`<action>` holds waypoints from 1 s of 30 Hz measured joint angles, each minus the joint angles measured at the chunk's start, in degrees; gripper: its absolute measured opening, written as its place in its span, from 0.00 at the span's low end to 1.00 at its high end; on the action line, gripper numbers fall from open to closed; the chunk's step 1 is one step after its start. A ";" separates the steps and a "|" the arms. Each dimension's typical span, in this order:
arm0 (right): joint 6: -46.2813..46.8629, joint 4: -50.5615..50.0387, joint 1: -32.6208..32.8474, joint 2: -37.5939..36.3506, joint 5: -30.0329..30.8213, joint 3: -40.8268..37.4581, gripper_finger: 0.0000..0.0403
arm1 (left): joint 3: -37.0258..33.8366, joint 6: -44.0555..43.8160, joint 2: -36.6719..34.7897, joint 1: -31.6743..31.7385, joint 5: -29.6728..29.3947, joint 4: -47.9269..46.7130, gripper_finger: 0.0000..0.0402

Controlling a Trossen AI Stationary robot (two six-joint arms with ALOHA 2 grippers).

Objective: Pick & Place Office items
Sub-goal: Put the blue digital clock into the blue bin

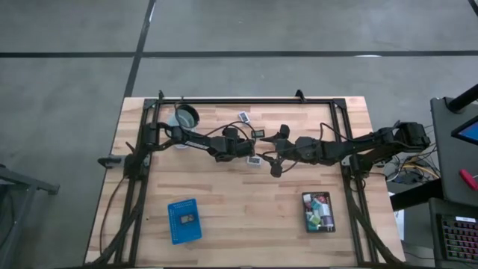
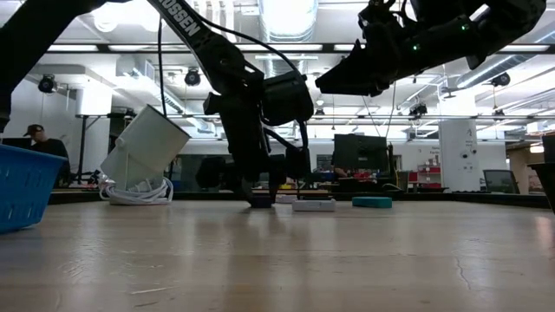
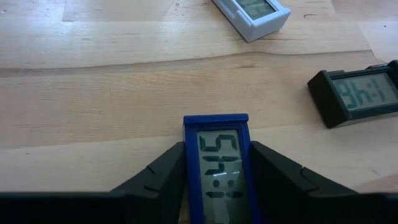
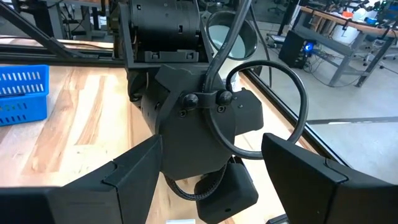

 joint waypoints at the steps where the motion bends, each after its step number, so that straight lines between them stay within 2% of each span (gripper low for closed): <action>1: -0.01 0.00 0.00 0.00 0.00 0.00 0.68 | 0.00 0.13 0.00 -0.01 0.00 0.00 0.41; 15: -0.02 -0.02 0.00 0.00 0.02 0.00 0.68 | -0.02 2.31 -1.75 -0.57 -0.38 -0.62 0.39; 30: -0.02 -0.04 -0.02 0.00 0.04 -0.02 0.68 | -0.02 1.26 -9.59 -2.74 -3.00 -11.64 0.39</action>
